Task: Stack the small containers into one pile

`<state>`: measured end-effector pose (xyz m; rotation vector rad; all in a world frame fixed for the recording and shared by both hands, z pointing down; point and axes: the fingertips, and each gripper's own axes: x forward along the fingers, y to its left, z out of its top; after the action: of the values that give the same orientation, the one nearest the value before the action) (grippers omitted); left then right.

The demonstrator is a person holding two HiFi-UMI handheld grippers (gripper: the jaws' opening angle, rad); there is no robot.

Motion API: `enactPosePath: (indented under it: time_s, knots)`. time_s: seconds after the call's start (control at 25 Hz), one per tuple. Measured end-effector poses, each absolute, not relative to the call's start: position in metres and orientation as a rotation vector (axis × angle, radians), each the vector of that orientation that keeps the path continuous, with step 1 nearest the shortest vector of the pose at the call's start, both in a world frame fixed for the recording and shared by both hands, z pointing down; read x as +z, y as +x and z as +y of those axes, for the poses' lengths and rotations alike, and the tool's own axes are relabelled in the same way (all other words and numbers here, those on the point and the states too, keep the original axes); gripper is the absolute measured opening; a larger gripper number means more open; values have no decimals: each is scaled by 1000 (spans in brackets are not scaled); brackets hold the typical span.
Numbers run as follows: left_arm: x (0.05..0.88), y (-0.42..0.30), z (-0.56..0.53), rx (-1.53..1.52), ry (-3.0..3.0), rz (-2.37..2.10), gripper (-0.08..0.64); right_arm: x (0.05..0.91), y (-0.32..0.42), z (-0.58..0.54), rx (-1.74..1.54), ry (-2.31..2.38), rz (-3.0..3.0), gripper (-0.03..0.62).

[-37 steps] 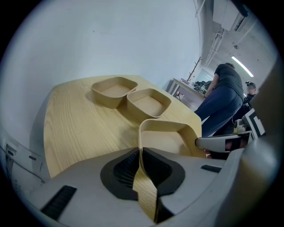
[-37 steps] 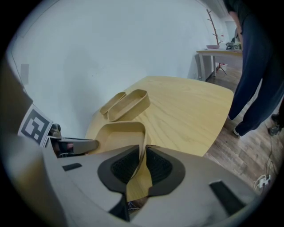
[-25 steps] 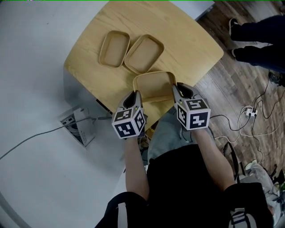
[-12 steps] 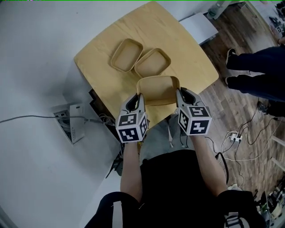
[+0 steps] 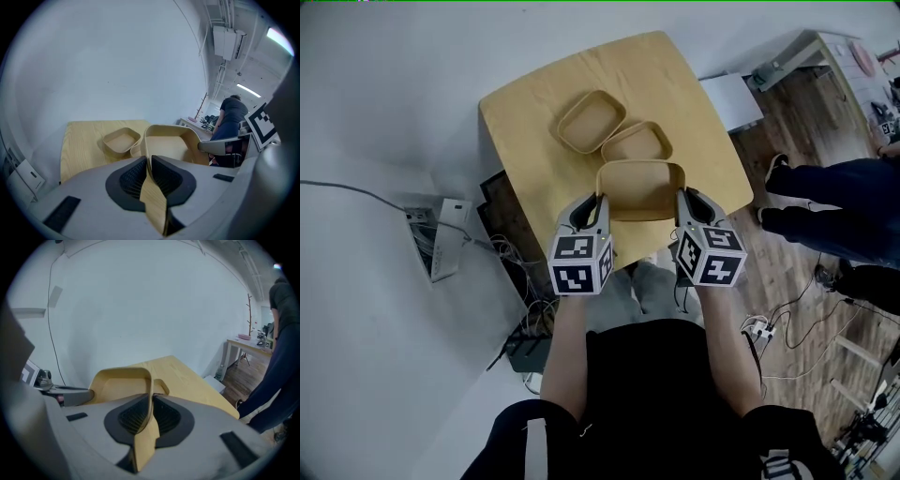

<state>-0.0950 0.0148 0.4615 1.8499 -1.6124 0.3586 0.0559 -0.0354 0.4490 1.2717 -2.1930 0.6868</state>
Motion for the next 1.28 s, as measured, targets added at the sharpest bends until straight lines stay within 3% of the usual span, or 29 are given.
enactPosePath:
  time_s: [0.64,1.28]
  knots:
    - [434,-130,36,290,1843,-1681,46,426,16,-28,664,1222,-2316,32]
    - [462,-105,-8,250,1713,-1693,48,448,32,-86,639,1067,-2287,31]
